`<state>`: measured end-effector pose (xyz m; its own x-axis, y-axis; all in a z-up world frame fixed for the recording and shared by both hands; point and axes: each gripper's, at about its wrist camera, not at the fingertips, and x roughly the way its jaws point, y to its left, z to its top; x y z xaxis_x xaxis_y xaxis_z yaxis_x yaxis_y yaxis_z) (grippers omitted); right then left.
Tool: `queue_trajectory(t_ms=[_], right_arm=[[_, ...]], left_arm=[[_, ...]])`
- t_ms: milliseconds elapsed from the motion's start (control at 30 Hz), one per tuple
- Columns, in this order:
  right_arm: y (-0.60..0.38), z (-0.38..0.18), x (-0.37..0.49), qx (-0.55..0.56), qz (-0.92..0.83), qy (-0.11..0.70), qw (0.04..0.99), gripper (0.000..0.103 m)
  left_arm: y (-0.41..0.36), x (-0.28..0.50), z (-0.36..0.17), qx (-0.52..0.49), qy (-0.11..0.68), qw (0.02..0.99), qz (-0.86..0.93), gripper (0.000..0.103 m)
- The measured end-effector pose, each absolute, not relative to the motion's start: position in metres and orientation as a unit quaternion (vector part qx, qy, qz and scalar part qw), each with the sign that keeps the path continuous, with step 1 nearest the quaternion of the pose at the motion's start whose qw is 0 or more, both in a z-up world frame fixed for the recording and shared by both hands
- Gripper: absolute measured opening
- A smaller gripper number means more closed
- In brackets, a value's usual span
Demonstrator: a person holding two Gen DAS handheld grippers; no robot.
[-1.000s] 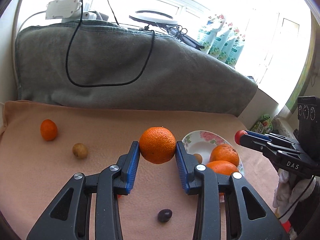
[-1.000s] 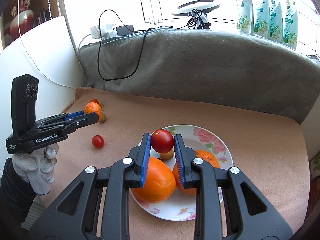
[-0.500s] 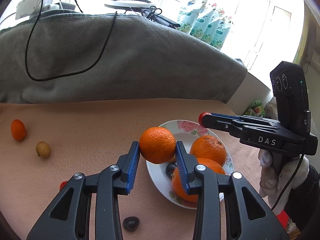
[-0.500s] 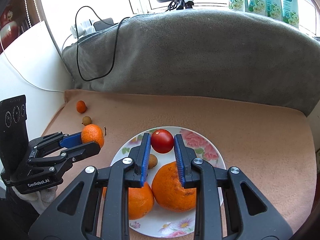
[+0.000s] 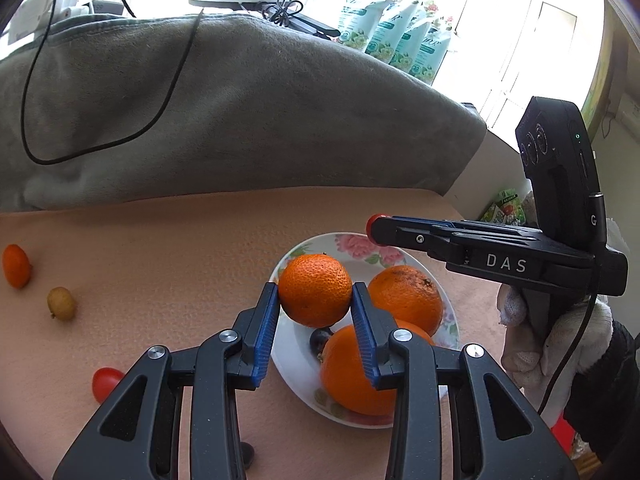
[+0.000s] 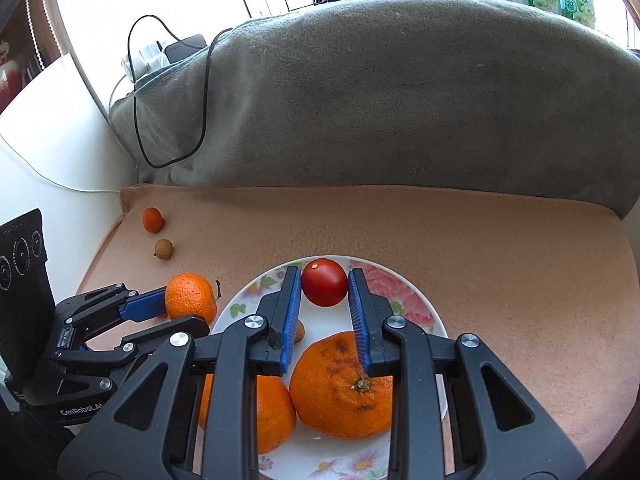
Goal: Organize fruits
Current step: 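Lower the cherry tomato onto the plate with the right gripper while the left places the tangerine, then withdraw both grippers from the plate toward the remaining loose fruits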
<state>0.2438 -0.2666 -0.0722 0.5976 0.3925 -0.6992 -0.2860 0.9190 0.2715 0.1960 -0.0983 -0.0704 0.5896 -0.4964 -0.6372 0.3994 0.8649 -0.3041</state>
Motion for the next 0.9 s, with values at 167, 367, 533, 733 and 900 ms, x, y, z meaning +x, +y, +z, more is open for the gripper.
queue_trajectory(t_ms=[167,367,533,733,900], right_arm=[[-0.269,-0.072,0.244,0.068,0.187,0.407,0.891,0.025],[-0.272,-0.068,0.243,0.076,0.182,0.399,0.896,0.052],[-0.275,-0.063,0.24,0.08,0.175,0.391,0.9,0.073],[-0.278,-0.055,0.237,0.087,0.17,0.379,0.906,0.084],[-0.277,-0.05,0.234,0.085,0.165,0.373,0.909,0.085]], left_arm=[[-0.103,0.197,-0.07,-0.061,0.379,0.886,-0.259,0.036],[-0.107,0.198,-0.069,-0.059,0.375,0.887,-0.262,0.051],[-0.109,0.196,-0.068,-0.051,0.37,0.89,-0.262,0.064],[-0.11,0.19,-0.064,-0.027,0.366,0.899,-0.239,0.073],[-0.106,0.186,-0.064,-0.017,0.366,0.904,-0.221,0.073]])
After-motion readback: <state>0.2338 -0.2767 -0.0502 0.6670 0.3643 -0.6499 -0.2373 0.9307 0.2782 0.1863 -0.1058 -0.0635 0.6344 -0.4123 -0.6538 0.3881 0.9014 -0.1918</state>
